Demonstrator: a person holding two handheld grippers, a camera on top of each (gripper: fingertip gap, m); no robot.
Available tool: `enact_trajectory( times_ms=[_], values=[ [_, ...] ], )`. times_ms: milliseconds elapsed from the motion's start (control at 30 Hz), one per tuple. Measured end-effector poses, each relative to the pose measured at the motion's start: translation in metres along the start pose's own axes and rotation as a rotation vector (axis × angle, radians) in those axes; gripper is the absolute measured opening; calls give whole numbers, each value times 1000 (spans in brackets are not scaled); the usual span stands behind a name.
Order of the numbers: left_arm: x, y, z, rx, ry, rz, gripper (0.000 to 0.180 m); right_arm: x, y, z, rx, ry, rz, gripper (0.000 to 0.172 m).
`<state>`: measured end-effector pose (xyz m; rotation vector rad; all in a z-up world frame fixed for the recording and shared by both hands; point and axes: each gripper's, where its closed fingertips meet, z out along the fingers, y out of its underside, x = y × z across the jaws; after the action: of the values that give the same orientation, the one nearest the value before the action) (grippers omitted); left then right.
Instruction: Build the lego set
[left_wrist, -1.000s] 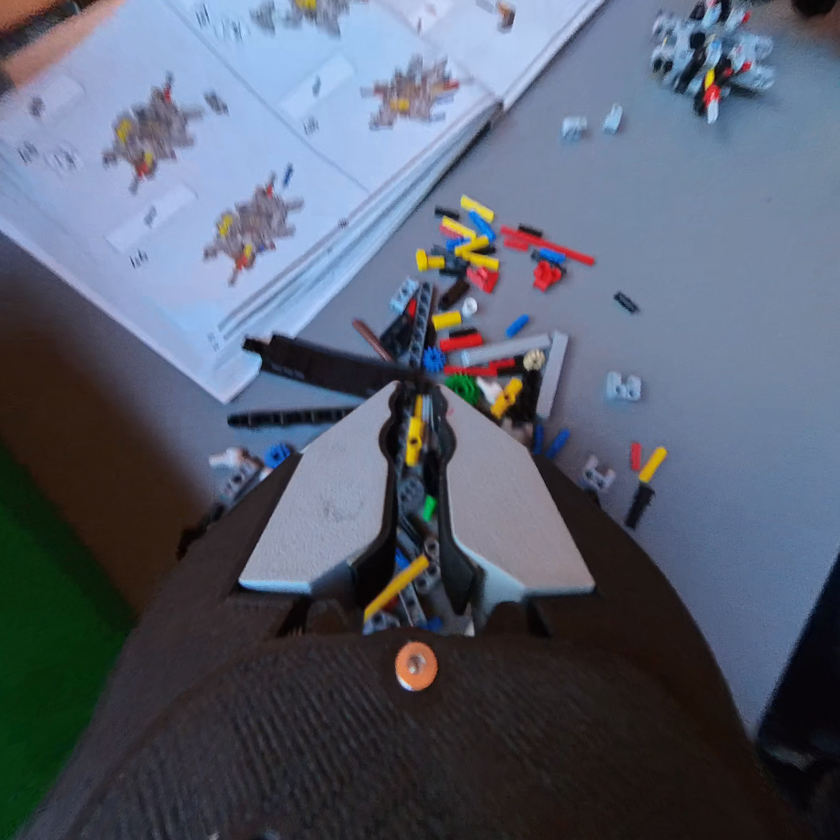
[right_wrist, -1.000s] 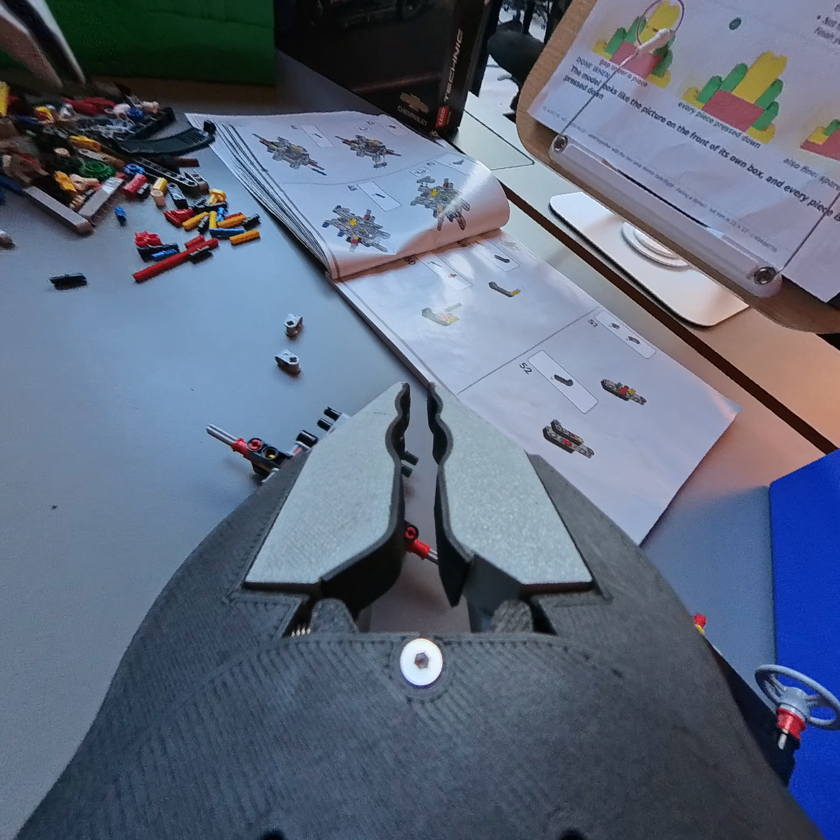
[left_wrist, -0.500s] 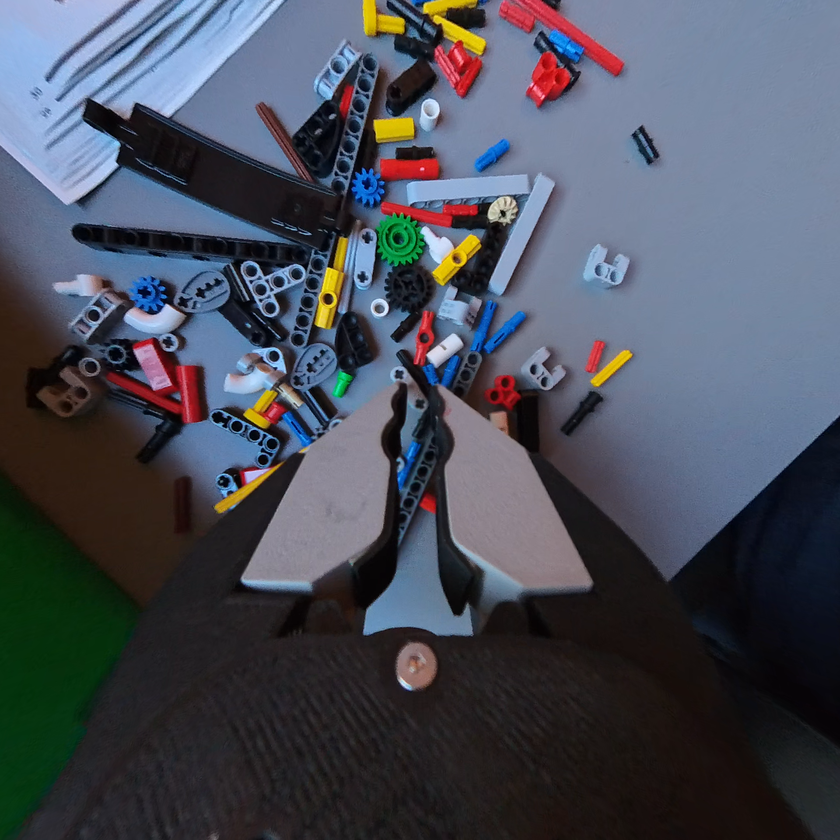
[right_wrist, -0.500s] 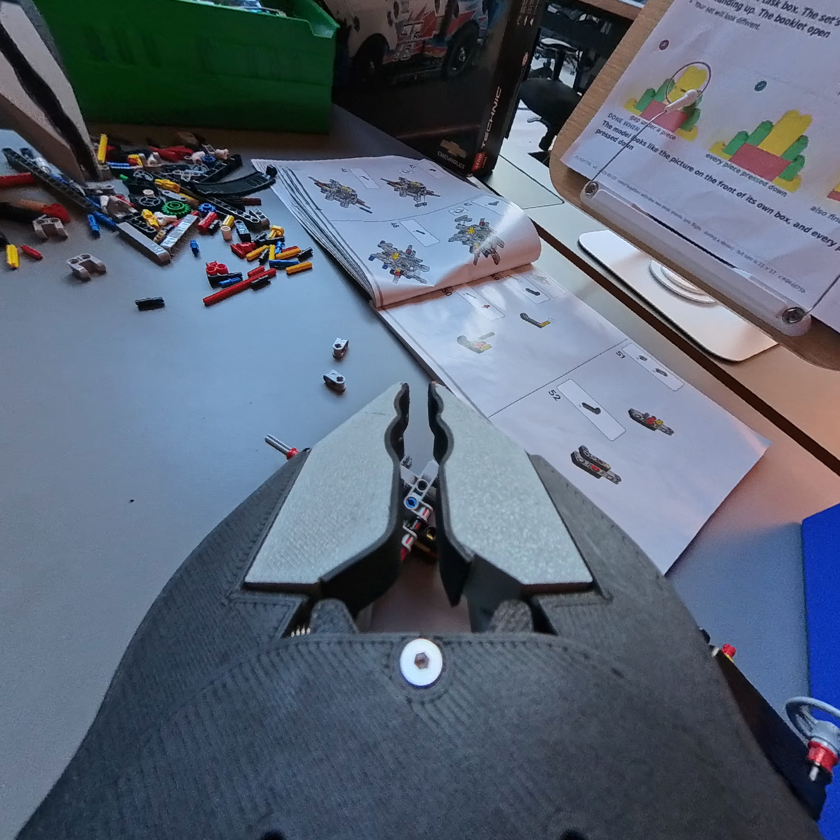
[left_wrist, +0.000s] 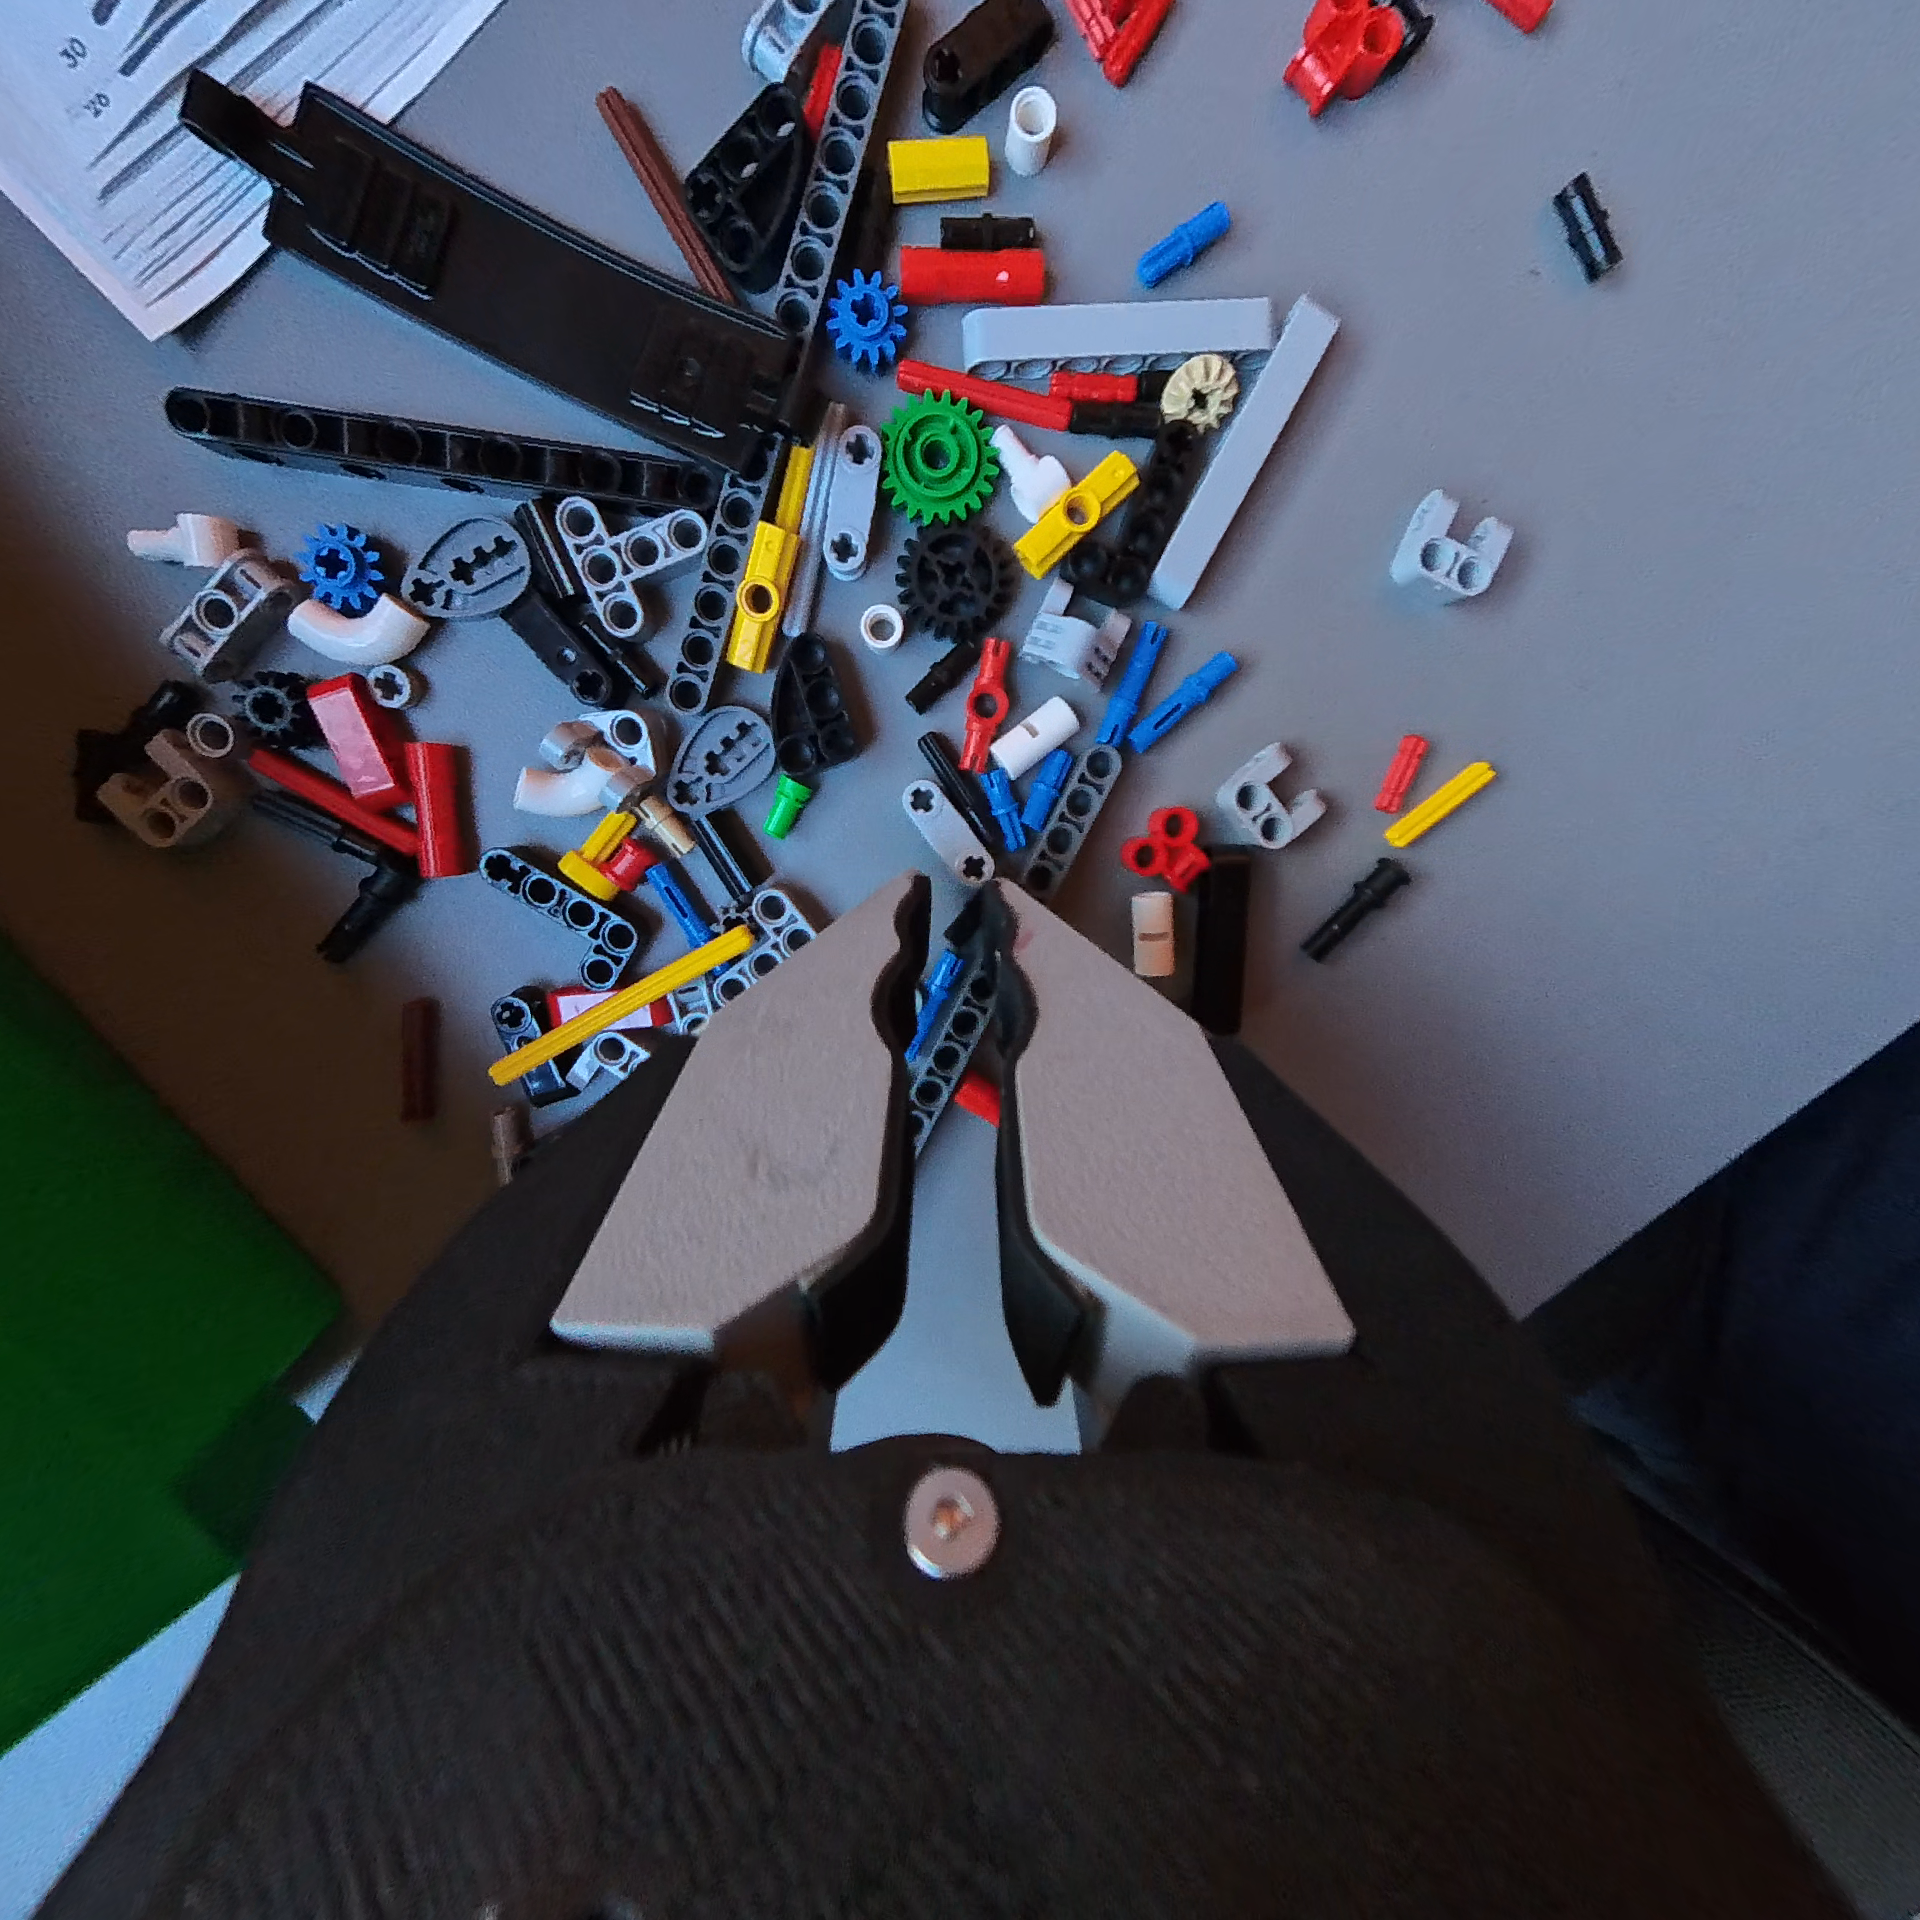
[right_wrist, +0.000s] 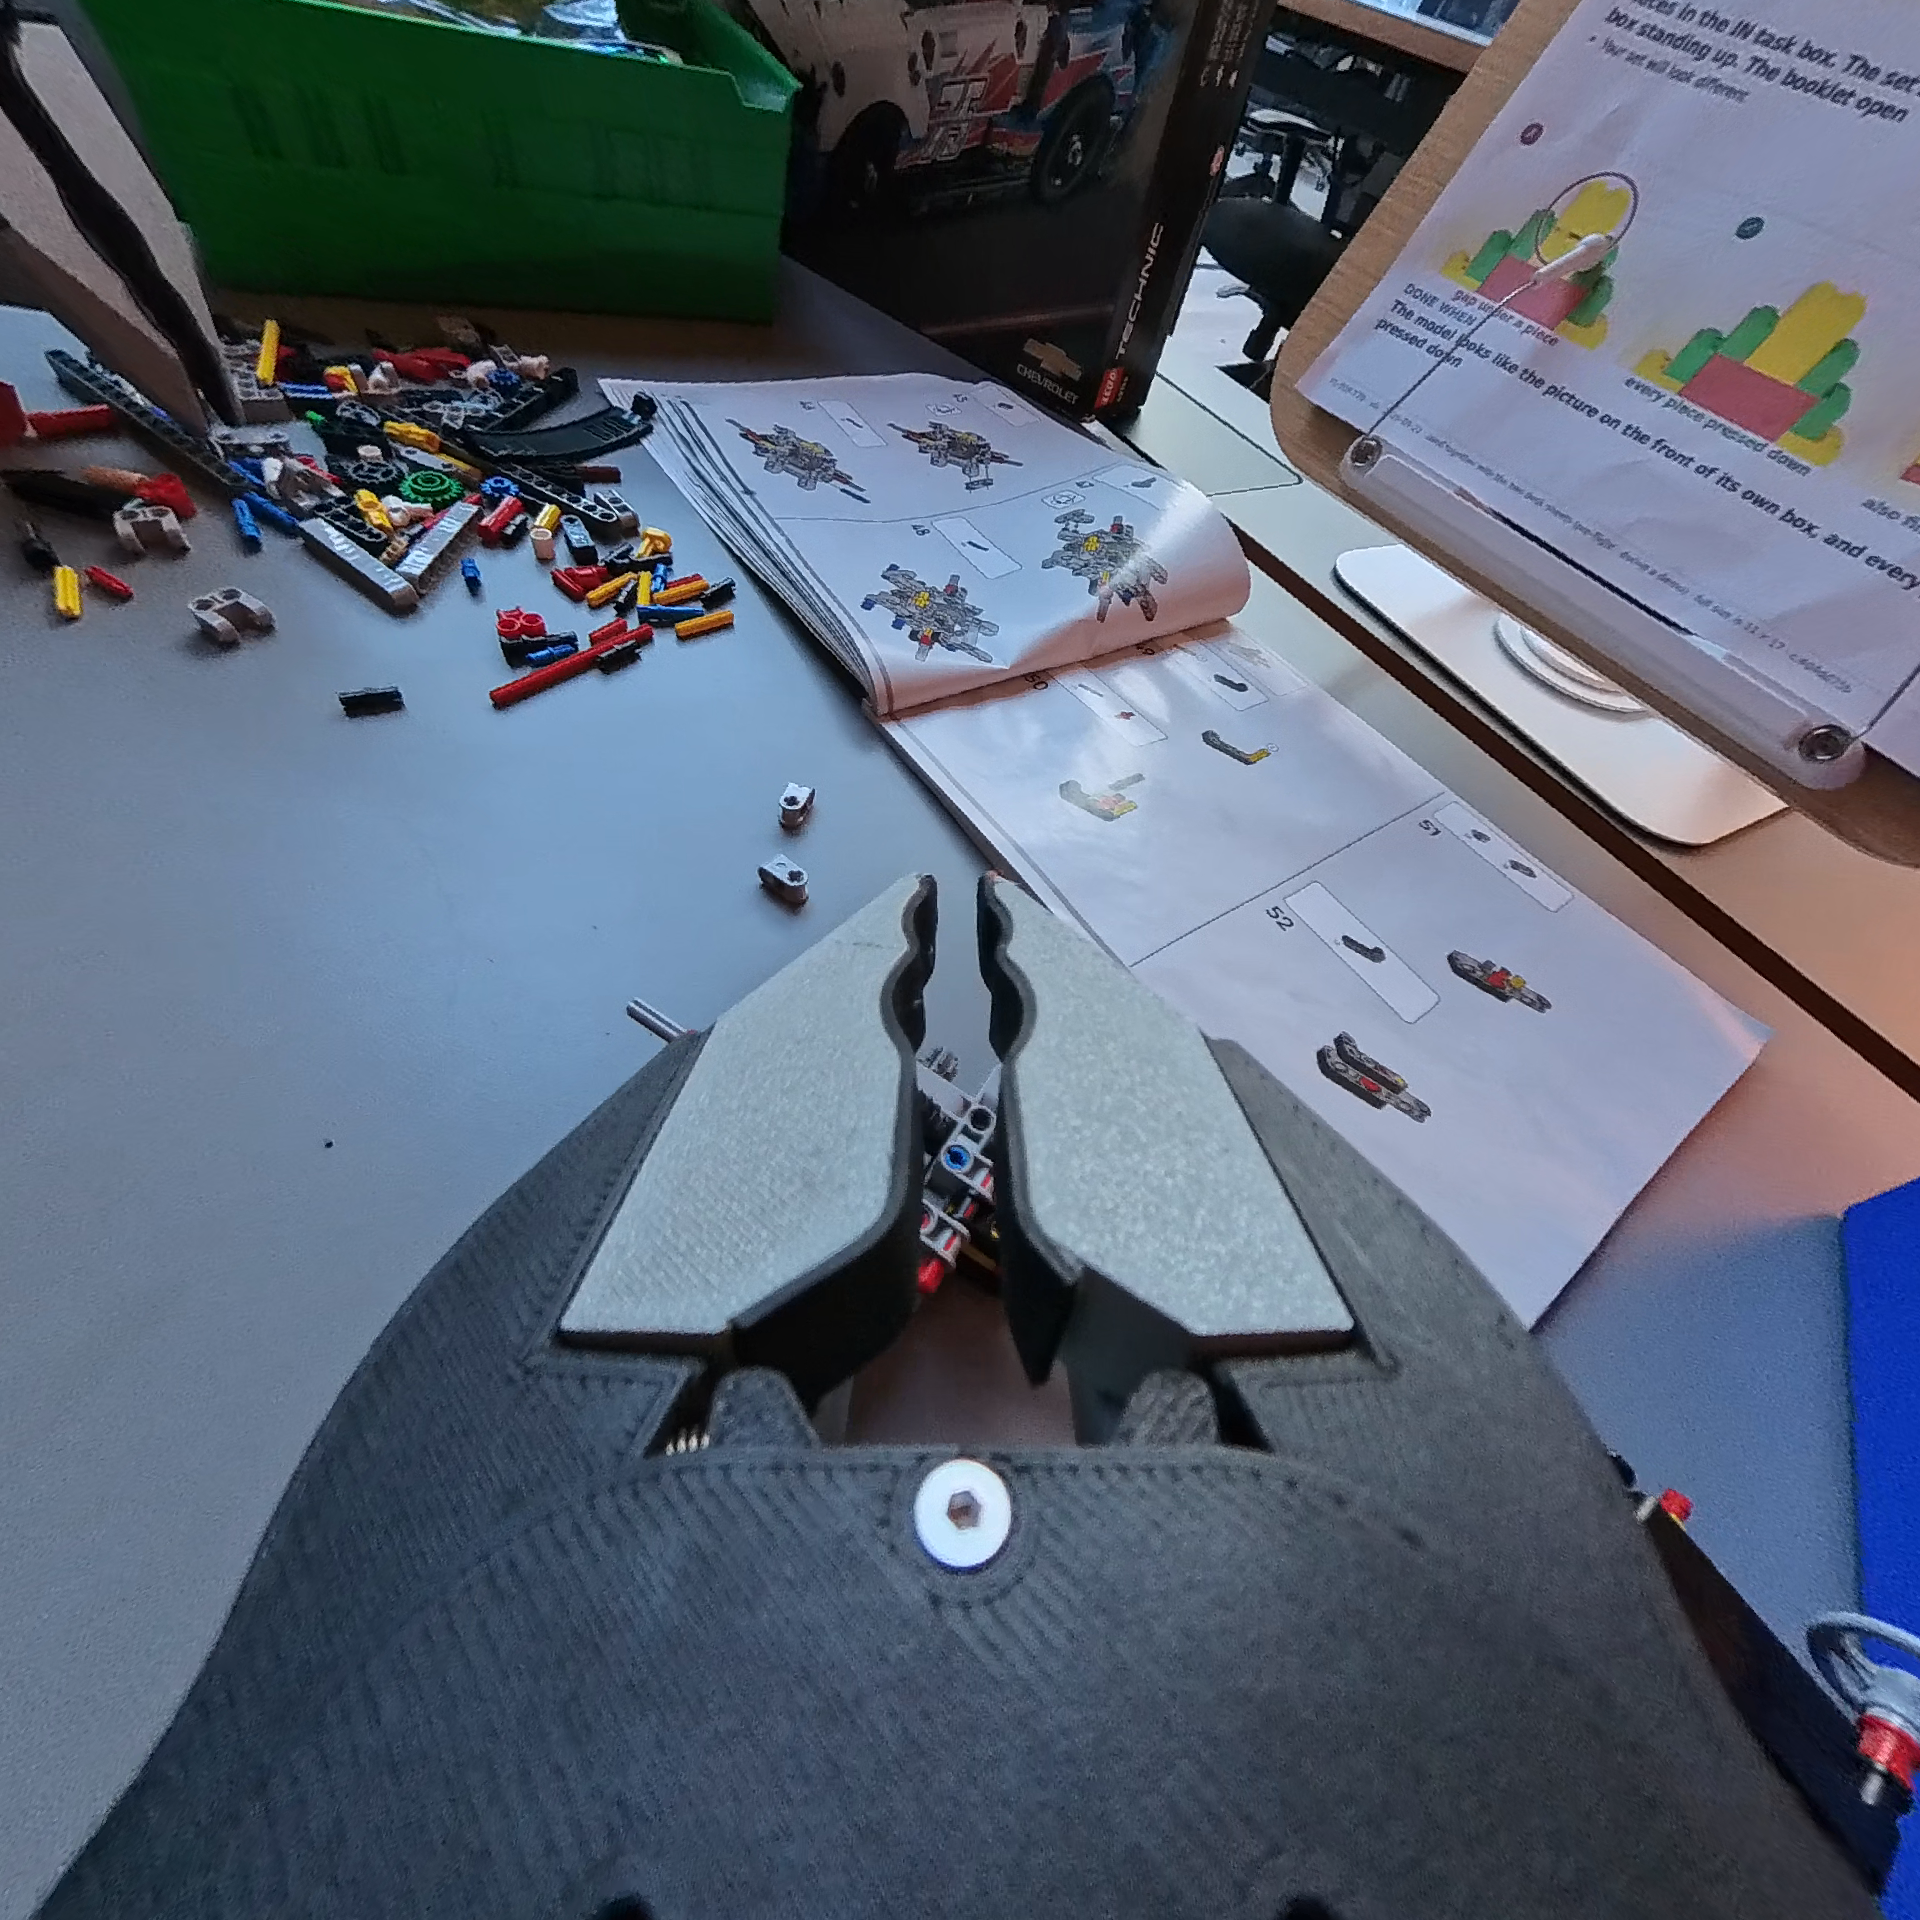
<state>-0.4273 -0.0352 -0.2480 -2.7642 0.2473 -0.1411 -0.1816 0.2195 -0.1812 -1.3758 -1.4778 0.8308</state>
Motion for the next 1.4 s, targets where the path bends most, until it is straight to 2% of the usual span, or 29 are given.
enact_trajectory(
  times_ms=[667,1400],
  values=[
    [-1,-4,-6,7,-31,9,11,-2,2,2,-12,-12,0,4],
    [-5,-9,6,2,-7,-17,10,-2,2,2,-15,-17,-2,4]
  ],
)
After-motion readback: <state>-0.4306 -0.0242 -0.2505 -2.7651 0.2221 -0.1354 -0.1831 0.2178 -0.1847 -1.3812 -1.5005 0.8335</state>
